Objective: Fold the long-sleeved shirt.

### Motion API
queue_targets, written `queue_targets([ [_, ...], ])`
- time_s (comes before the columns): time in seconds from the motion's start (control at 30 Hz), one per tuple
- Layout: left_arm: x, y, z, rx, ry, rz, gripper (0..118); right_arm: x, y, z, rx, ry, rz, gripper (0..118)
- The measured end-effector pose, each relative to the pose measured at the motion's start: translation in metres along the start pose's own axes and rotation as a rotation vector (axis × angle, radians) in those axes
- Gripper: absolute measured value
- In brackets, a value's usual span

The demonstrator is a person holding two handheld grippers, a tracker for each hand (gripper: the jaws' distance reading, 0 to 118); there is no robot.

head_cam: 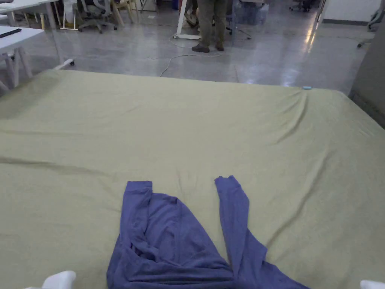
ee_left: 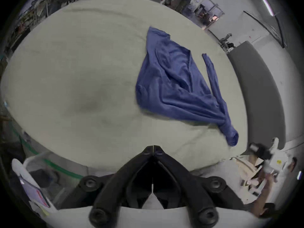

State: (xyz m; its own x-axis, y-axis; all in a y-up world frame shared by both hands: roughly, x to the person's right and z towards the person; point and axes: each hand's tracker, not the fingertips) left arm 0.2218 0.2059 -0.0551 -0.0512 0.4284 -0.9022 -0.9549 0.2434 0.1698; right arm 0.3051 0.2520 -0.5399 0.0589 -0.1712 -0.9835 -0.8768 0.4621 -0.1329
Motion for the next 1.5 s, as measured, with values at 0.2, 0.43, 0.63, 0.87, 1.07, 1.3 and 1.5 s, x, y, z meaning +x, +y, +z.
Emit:
queue_targets([
  [0.2, 0.026, 0.087, -0.021, 0.201, 0.052, 0.0, 118, -0.017, 0.004, -0.019, -0.034, 0.092, 0.008, 0],
  [0.43, 0.046, 0.208, -0.107, 0.173, 0.176, 0.018, 118, -0.015, 0.014, -0.024, -0.044, 0.098, -0.015, 0],
  [0.63, 0.055, 0.259, -0.18, 0.073, 0.326, -0.116, 99, -0.002, 0.021, -0.036, -0.082, 0.048, -0.02, 0],
  [0.87, 0.071, 0.237, -0.118, 0.178, 0.371, -0.26, 3, 0.009, 0.068, -0.048, -0.075, -0.011, -0.014, 0],
  [1.07, 0.066, 0.21, -0.062, 0.22, 0.287, -0.274, 0, -0.019, 0.169, -0.094, -0.031, 0.051, 0.089, 6],
  [1.3, 0.057, 0.184, -0.001, 0.304, 0.192, -0.17, 0, -0.067, 0.242, -0.215, -0.18, -0.064, 0.184, 115],
  [1.5, 0.041, 0.188, 0.038, 0.315, 0.119, -0.136, 0, -0.096, 0.219, -0.234, -0.281, -0.083, 0.434, 1],
])
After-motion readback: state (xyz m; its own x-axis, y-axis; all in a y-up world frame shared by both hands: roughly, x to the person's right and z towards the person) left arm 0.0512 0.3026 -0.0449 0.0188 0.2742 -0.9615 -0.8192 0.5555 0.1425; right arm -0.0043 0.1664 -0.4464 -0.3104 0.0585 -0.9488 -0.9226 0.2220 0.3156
